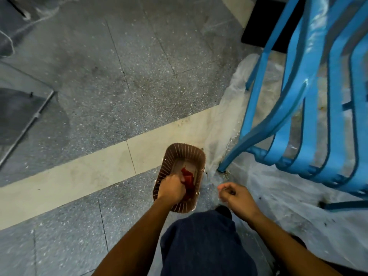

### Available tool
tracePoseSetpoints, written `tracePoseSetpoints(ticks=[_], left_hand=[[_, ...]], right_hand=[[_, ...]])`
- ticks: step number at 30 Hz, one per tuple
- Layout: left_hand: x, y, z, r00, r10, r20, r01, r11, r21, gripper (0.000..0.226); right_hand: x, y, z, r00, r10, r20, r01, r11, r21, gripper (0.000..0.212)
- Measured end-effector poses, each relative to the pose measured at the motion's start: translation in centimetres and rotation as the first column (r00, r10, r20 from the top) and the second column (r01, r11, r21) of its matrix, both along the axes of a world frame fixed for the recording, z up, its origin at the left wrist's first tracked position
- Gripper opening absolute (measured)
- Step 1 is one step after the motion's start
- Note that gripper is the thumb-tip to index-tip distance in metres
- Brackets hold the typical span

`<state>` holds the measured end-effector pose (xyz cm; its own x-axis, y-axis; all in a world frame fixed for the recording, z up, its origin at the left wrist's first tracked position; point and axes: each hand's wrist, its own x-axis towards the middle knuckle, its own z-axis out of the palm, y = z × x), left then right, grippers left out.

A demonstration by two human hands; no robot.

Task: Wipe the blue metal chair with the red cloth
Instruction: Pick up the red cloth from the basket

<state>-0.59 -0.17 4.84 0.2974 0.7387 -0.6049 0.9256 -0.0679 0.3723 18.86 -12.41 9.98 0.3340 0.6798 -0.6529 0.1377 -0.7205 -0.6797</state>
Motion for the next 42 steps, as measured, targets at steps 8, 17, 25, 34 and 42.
tracePoseSetpoints(ticks=[8,17,25,34,42], left_hand=[[-1.2,-1.6,10.3,0.907,0.210,0.364,-0.244,0.968,0.050,0.023],[-1.1,-1.7,24.0,0.786,-0.037,0.617,-0.126,0.968,0.219,0.038],[1.9,-2.1,35.7,0.649,-0.276,0.709,0.070,0.950,0.306,0.044],[6.5,-4.3,44.3,0.459,-0.391,0.798,0.097,0.915,0.393,0.038],[8.7,-6.8,45.8,0.186,-0.161,0.969,-0.058,0.983,0.174,0.043]], right_hand=[[-0.4,0.0,6.6,1.000,-0.008,-0.015,0.010,0.991,0.137,0.013],[-2.1,2.4,16.1,0.985,0.171,0.028,-0.172,0.937,0.306,0.043],[-1.4,3.5,24.6,0.959,0.175,0.225,-0.268,0.818,0.508,0.040],[3.6,-0.4,31.9,0.964,0.098,0.247,-0.233,0.759,0.608,0.015],[6.8,-5.7,31.0,0.979,-0.031,0.201,-0.073,0.869,0.489,0.026]])
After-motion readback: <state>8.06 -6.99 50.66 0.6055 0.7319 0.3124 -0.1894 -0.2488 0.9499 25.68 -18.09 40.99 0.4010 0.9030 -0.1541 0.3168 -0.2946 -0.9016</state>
